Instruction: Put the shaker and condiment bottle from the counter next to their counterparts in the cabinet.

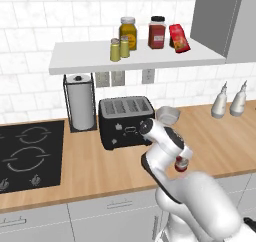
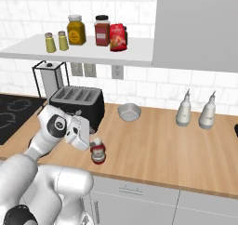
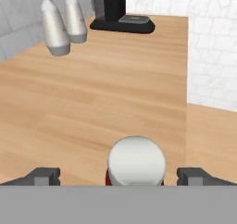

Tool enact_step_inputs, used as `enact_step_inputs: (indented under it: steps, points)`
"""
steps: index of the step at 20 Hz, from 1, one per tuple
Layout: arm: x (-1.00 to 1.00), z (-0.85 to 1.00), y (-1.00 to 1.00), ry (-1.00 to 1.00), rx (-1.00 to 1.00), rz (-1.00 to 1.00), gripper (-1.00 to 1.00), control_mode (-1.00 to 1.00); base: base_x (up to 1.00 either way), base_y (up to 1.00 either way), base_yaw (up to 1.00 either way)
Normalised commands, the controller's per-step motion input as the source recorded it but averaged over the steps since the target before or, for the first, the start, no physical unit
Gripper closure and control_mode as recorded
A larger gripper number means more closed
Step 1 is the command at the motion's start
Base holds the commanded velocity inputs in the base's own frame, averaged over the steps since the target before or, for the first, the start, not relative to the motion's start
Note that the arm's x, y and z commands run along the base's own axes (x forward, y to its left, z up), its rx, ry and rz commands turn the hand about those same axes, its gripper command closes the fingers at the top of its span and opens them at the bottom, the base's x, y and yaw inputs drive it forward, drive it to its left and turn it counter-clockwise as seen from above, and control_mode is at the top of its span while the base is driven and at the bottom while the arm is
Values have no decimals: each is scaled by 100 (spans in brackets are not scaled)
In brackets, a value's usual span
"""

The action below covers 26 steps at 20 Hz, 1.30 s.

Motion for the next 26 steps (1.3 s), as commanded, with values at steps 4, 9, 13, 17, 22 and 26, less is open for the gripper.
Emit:
enact_step_inputs:
  steps: [4, 9, 13, 17, 22, 26]
  points:
    - [-18, -98, -45, -5, -1, 6, -100, -100, 0, 0, 0]
    - [-33, -100, -53, -4, 0, 6, -100, -100, 0, 0, 0]
    - [-49, -74, -41, -7, 0, 4, -100, -100, 0, 0, 0]
    - [-26, -58, -8, -8, 0, 3, 100, -100, 0, 0, 0]
    - [-10, -45, 0, -4, 0, 2, 100, -100, 0, 0, 0]
    - [-1, -4, 0, 1, 2, 0, 100, -100, 0, 0, 0]
